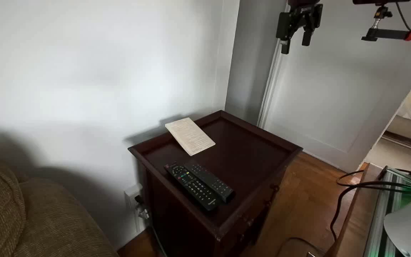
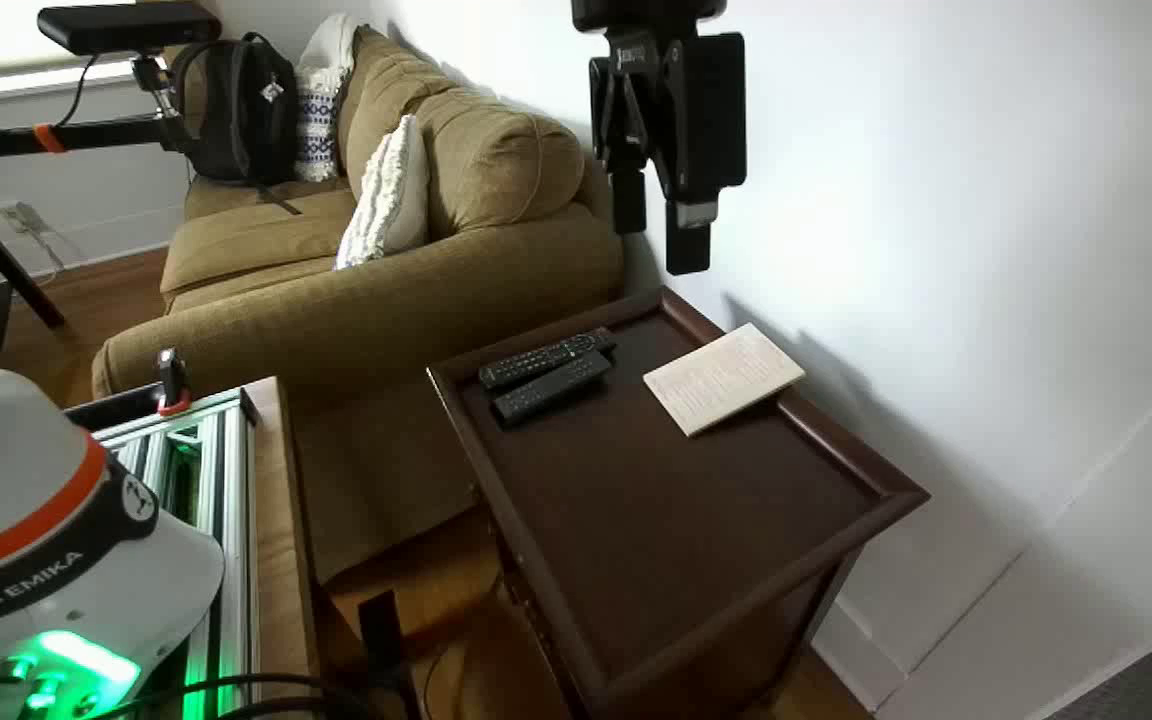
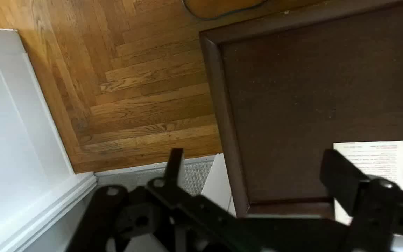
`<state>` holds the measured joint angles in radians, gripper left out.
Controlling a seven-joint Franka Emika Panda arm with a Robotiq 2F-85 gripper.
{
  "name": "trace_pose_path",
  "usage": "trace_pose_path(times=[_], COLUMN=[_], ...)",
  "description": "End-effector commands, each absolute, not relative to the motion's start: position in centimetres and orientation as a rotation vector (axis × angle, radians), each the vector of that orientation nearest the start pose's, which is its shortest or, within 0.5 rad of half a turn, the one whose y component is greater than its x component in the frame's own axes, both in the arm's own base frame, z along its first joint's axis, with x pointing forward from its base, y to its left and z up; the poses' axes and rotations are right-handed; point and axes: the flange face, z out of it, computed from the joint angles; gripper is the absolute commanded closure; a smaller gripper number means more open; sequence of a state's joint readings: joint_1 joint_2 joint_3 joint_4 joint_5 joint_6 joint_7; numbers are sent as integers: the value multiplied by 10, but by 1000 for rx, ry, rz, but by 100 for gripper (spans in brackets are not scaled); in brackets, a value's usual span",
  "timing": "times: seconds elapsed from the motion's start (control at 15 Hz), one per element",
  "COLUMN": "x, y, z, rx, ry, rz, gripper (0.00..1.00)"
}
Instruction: Put the book upright
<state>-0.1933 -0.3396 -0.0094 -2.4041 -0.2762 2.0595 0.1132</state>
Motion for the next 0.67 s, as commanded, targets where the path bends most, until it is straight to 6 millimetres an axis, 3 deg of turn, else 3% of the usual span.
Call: trace_pose_path(times=[0.0,0.33,0.6], x=[426,426,439], y=[-103,-103,-126], z=[444,444,394], rx=[-3367,-3367,-3313], ry=[312,312,187], rz=[28,28,-88], gripper=[0,0,0])
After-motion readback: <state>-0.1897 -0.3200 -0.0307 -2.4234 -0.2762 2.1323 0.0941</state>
